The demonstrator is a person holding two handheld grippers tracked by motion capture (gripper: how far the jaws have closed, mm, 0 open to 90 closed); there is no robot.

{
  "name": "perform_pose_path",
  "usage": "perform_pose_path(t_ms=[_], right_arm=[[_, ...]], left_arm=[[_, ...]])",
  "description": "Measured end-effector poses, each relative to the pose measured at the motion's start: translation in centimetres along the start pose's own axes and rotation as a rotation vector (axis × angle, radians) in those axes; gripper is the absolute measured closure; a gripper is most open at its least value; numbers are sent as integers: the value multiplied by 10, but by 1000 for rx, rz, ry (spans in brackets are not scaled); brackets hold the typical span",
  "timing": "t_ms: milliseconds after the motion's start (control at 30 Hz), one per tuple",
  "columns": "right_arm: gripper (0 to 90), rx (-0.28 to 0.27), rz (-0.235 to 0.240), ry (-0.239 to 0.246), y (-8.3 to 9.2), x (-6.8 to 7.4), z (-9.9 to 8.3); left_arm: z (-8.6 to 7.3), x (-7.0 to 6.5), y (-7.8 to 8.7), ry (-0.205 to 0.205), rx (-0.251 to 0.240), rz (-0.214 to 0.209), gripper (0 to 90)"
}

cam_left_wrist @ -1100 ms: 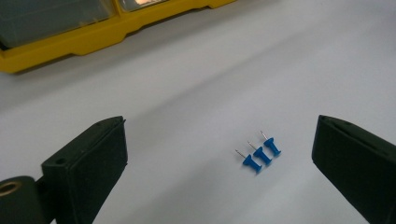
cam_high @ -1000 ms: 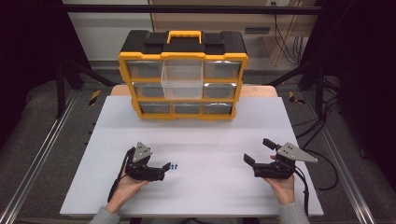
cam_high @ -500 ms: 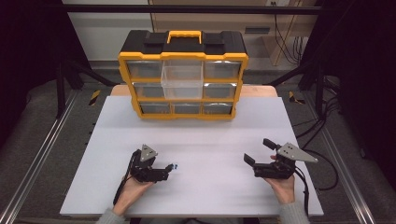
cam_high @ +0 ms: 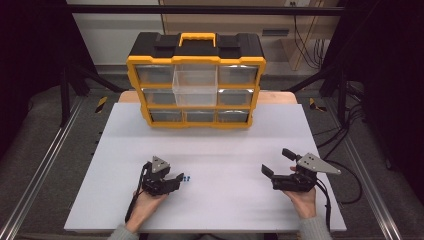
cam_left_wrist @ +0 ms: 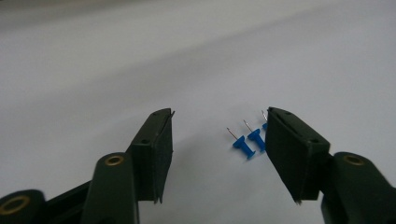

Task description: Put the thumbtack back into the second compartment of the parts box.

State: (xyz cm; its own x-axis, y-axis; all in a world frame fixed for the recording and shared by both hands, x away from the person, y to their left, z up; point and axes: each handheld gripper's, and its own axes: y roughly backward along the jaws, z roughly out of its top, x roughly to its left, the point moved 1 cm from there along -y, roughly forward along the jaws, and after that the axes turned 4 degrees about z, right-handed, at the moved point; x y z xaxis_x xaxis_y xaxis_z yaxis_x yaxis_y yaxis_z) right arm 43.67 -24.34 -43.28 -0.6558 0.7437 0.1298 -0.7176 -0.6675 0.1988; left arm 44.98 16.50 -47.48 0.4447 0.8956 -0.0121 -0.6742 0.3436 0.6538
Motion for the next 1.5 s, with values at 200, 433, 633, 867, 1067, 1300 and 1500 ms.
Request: perform_pose_path(t_ms=[200,433,633,867,1067,1300,1500], right_arm=[[15,3,-5,-16,0,2,0],[15,3,-3,-10,-1,1,0],[15,5,-2,-21,-1,2,0],[15,-3,1,1,0,0,0],[15,-2,2,-3,0,1,0],[15,-1,0,-1,0,0,0],[15,-2,2,-4,0,1,0]], left_arm=[[-2,-4,-3,-2,12,9,491],[-2,-8,-7,-2,27,11,520],[-2,-10,-10,-7,43,24,552],[-3,-10,-10,-2,47,33,593],[-3,-11,-10,-15,58,40,632],[-3,-11,-10,-15,61,49,689],[-3,-12,-10,-19,65,51,727]])
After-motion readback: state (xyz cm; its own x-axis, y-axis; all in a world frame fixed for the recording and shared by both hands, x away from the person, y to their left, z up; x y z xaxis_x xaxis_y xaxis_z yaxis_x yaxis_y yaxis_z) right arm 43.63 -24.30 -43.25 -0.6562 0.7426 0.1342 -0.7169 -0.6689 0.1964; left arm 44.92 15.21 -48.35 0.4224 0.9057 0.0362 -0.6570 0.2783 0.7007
